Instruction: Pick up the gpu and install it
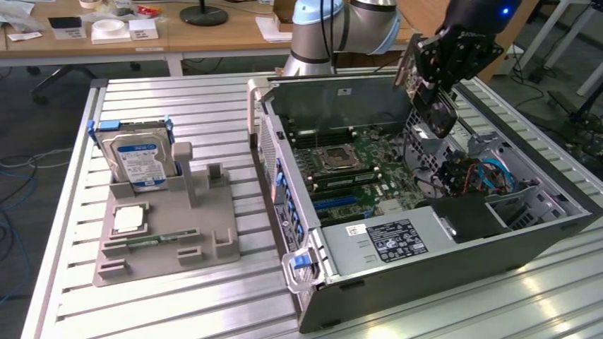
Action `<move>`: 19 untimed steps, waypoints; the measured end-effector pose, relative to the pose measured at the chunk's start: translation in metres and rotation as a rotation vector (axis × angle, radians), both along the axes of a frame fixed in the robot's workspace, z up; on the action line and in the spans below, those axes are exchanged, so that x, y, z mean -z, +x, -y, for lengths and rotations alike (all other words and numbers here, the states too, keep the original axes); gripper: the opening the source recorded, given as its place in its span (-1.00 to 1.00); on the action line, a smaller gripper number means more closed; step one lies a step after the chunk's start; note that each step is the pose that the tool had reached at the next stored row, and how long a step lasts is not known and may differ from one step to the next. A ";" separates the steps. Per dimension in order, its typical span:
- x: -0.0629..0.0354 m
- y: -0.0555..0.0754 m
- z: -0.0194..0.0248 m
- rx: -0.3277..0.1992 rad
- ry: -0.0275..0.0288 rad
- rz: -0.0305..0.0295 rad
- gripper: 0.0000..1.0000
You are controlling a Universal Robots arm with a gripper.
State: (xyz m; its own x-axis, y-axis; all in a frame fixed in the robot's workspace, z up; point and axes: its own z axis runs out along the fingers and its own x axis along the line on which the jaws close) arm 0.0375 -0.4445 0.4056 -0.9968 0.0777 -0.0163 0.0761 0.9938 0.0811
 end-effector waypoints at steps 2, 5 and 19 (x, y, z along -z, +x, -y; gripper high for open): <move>0.0010 0.000 0.0000 0.000 -0.0001 -0.0001 -0.47; 0.0015 0.000 0.0000 0.000 -0.0001 0.0000 -0.47; 0.0016 0.000 0.0000 -0.010 0.0000 0.0000 -0.47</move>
